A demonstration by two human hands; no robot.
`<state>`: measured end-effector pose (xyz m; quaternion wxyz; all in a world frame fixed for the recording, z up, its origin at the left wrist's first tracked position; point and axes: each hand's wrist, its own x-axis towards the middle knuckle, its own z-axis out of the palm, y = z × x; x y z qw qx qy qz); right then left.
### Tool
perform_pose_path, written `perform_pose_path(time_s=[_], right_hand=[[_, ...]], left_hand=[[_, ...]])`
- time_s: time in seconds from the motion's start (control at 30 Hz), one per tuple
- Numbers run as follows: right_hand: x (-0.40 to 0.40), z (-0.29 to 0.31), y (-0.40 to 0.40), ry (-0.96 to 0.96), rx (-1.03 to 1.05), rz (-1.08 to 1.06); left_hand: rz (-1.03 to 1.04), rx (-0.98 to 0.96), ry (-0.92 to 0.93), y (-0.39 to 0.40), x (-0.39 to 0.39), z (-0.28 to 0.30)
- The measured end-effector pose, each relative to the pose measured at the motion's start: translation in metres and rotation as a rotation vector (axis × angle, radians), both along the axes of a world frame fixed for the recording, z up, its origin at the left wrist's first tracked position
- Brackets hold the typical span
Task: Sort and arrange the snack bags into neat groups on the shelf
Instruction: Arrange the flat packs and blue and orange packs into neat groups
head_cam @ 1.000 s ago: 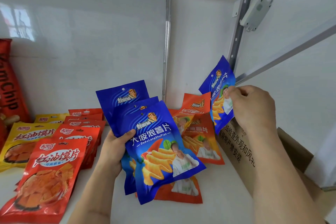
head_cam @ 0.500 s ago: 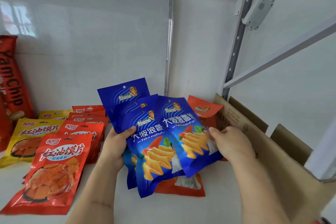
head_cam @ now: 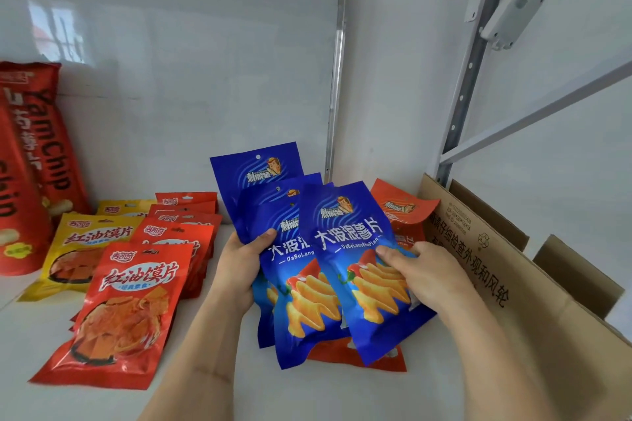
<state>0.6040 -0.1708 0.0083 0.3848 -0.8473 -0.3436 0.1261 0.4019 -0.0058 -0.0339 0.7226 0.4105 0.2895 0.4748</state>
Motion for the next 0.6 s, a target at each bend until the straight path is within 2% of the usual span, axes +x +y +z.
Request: perform_pose_path(time_s=[0.1,0.23,0.4,0.5,0.6], right_hand=[[-0.01,0.003,-0.004,0.031,0.068,0.065],[-0.023,-0.008,0.002,-0.11,-0.082,0.122],[-0.027,-0.008,0.004,-0.154,-0.154,0.106],[-0.029,-0.009,0.005,-0.169,-0.172,0.09],[-0.031,-0.012,0.007,-0.175,-0.172,0.08]], left_hand=[[0.0,0.011,-0.007,-0.002,0.0,0.003],[0.006,0.01,0.03,-0.003,-0.003,0.005],[-0.019,-0.043,0.067,-0.008,-0.006,0.011],[-0.033,-0.02,0.056,-0.012,-0.009,0.013],[-0.023,0.023,0.121,-0.013,-0.013,0.013]])
